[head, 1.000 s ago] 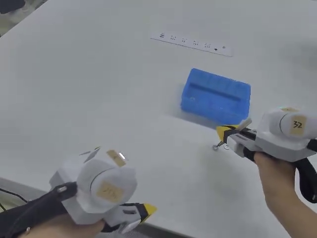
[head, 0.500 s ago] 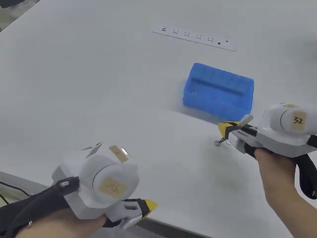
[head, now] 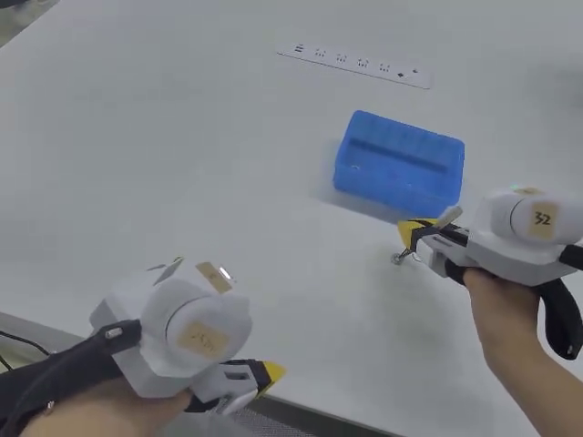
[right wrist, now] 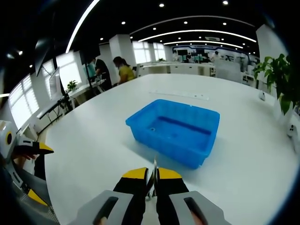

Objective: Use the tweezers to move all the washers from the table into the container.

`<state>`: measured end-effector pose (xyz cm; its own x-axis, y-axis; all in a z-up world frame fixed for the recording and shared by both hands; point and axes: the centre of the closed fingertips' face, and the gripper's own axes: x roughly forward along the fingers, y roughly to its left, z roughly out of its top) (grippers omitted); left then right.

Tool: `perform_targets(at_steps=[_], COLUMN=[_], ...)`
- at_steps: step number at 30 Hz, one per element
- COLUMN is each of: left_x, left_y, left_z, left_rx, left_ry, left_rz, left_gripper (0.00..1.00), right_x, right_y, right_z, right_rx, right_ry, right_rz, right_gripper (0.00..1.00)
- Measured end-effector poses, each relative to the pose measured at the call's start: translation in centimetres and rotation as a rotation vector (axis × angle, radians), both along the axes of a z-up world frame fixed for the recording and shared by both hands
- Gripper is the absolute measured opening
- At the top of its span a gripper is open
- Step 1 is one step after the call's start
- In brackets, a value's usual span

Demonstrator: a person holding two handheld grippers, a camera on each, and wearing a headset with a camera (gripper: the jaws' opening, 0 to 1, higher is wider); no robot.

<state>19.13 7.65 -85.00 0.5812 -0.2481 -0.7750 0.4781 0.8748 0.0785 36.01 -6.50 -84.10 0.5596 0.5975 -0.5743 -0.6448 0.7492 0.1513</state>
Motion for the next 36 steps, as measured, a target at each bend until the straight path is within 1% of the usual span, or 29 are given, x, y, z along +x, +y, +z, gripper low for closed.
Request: perform_targets(at_steps=[3, 8, 9, 10, 11, 12, 14, 15, 16, 22, 26, 29, 31, 33, 36], left_x=[0.0, -0.1, 0.1, 0.1, 0.1, 0.1, 0.1, 0.1, 0.1, -0.1, -0.1, -0.2, -0.1, -0.2, -0.1], left_y=[0.0, -0.1, 0.0, 0.0, 0.0, 0.0, 0.0, -0.1, -0.1, -0.2, -0.3, -0.4, -0.4, -0.5, -0.5], left_z=[0.0, 0.0, 0.1, 0.2, 0.2, 0.2, 0.3, 0.3, 0.2, 0.1, 0.0, -0.1, 0.0, 0.0, 0.1], left_rx=[-0.001, 0.001, 0.001, -0.007, -0.013, -0.013, -0.009, -0.01, -0.012, -0.013, -0.011, -0.014, -0.018, -0.028, -0.025], left_ry=[-0.003, 0.002, -0.007, -0.012, -0.009, -0.007, -0.014, -0.014, -0.01, 0.0, 0.004, 0.013, 0.006, 0.009, 0.006], left_rz=[0.0, -0.006, -0.001, 0.004, 0.006, 0.008, 0.005, 0.004, 0.001, -0.001, -0.006, -0.012, -0.012, -0.013, -0.016], left_gripper=[0.94, 0.94, 0.94, 0.93, 0.93, 0.94, 0.93, 0.93, 0.93, 0.92, 0.92, 0.91, 0.91, 0.9, 0.9], right_x=[0.0, 0.1, 0.2, 0.2, 0.1, 0.2, 0.3, 0.3, 0.5, 1.0, 1.6, 2.5, 2.9, 3.4, 4.0], right_y=[0.1, 0.1, 0.0, 0.0, 0.0, 0.0, -0.1, -0.1, -0.1, -0.4, -0.5, -0.2, 0.1, 0.4, 0.9], right_z=[0.0, -0.1, -0.1, 0.3, 0.6, 1.2, 2.1, 2.3, 2.9, 5.0, 6.5, 7.9, 8.5, 8.9, 9.4], right_rx=[-0.01, -0.029, -0.037, -0.04, -0.038, -0.032, -0.018, -0.013, 0.001, 0.026, 0.044, 0.065, 0.07, 0.07, 0.075], right_ry=[0.004, 0.014, 0.01, -0.001, -0.005, -0.014, -0.019, -0.02, -0.024, -0.034, -0.06, -0.082, -0.095, -0.11, -0.124], right_rz=[0.005, 0.012, 0.014, 0.018, 0.02, 0.021, 0.023, 0.022, 0.018, 0.01, 0.007, 0.006, 0.008, 0.011, 0.019], right_gripper=[0.02, 0.02, 0.02, 0.02, 0.02, 0.02, 0.02, 0.02, 0.02, 0.02, 0.02, 0.02, 0.02, 0.02, 0.02])
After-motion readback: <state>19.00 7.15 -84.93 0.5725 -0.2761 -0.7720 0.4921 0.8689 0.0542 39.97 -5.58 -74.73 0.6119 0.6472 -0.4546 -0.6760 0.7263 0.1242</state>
